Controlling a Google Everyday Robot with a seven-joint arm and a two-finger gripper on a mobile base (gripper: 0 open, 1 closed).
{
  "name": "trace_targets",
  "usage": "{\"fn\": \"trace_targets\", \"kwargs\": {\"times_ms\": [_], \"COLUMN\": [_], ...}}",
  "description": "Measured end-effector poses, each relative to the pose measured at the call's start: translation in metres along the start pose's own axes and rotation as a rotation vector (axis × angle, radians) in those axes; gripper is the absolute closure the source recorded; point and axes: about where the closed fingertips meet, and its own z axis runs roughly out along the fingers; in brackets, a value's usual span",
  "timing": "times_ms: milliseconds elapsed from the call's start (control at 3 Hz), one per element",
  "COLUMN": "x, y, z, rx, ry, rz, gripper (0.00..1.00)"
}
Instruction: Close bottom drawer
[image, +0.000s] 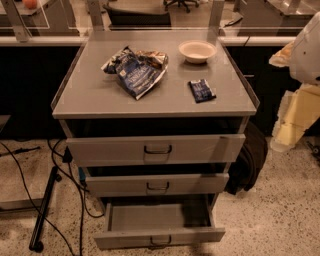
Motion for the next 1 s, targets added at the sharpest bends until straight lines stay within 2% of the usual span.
{"fn": "trace_targets", "kwargs": {"times_ms": [333, 1000], "x": [0.0, 0.0019], "y": [0.0, 0.0057], "z": [0.0, 0.0033], "rx": [0.0, 0.003], "ry": [0.0, 0.009], "rz": [0.0, 0.009], "gripper": [0.0, 0.48]}}
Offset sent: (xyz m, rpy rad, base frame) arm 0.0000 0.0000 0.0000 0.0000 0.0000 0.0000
